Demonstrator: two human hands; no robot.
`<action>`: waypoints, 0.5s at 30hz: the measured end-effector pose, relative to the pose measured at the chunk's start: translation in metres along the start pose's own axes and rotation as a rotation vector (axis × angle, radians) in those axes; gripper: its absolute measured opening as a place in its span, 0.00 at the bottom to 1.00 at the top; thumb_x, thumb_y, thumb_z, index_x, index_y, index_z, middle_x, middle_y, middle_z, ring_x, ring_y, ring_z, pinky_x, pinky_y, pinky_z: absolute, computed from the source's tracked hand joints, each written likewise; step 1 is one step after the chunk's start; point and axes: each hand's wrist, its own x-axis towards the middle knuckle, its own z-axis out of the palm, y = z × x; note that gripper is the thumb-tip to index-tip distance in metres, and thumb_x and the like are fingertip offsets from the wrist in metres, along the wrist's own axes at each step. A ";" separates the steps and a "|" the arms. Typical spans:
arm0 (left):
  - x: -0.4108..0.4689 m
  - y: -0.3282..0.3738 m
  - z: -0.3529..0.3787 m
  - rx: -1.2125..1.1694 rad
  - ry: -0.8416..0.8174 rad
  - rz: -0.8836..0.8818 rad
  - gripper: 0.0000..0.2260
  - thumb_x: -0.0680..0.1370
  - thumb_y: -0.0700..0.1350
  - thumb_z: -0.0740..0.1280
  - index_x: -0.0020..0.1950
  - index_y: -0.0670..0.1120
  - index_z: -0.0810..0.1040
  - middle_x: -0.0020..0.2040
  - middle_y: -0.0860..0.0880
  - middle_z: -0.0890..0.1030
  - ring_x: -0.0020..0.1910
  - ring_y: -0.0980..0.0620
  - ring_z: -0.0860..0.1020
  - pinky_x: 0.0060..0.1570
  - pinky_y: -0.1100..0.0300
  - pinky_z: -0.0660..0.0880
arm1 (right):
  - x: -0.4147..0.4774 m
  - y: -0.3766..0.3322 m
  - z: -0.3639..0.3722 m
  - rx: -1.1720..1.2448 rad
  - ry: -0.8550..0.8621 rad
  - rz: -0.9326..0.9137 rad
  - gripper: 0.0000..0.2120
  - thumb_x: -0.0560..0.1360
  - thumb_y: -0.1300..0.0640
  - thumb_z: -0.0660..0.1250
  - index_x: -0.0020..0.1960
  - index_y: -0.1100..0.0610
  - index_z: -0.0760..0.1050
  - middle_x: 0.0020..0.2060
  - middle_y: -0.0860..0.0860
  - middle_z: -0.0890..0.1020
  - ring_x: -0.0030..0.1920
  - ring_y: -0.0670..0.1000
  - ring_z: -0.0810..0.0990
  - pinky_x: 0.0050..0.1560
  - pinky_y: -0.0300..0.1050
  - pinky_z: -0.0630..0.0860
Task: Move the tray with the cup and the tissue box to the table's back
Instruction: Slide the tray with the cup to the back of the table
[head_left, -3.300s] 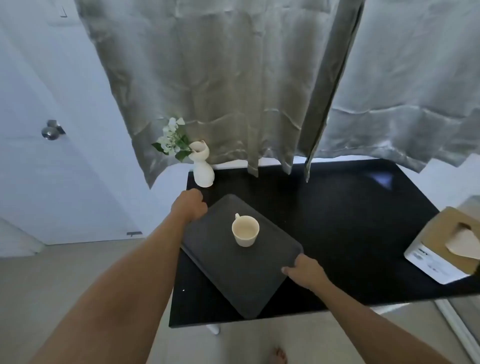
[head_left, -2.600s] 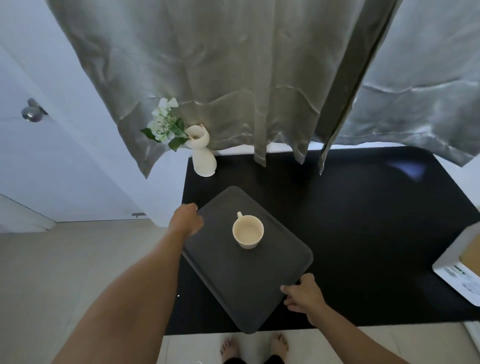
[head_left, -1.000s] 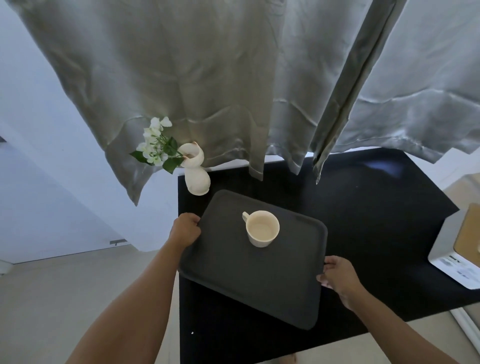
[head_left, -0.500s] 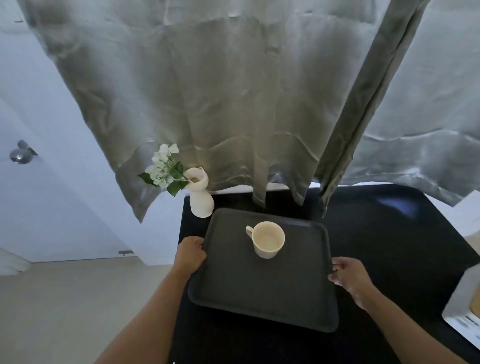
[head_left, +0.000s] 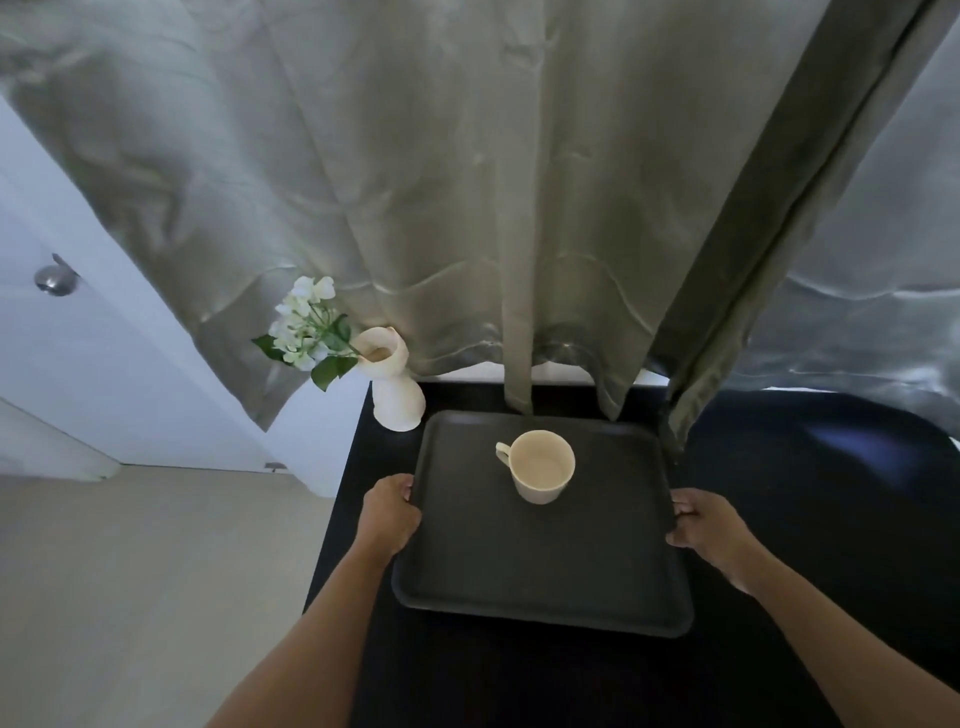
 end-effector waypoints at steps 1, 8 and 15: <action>0.003 0.000 0.003 -0.005 0.006 -0.003 0.19 0.72 0.28 0.64 0.59 0.42 0.82 0.51 0.45 0.84 0.50 0.46 0.81 0.49 0.54 0.79 | 0.007 0.000 0.001 -0.013 -0.002 0.005 0.22 0.70 0.77 0.64 0.58 0.59 0.79 0.51 0.57 0.83 0.54 0.55 0.82 0.60 0.56 0.77; 0.033 0.007 0.017 -0.007 0.011 -0.016 0.18 0.73 0.29 0.63 0.59 0.41 0.80 0.48 0.44 0.81 0.46 0.47 0.78 0.46 0.57 0.77 | 0.035 -0.005 0.005 -0.074 0.058 0.025 0.20 0.69 0.77 0.65 0.57 0.61 0.78 0.50 0.57 0.83 0.53 0.57 0.82 0.50 0.48 0.78; 0.060 0.017 0.023 0.012 0.024 -0.001 0.13 0.69 0.29 0.62 0.48 0.40 0.80 0.34 0.52 0.75 0.37 0.51 0.75 0.30 0.67 0.67 | 0.058 -0.028 -0.002 -0.157 0.122 -0.013 0.18 0.67 0.76 0.67 0.46 0.55 0.78 0.41 0.51 0.82 0.49 0.56 0.80 0.51 0.51 0.76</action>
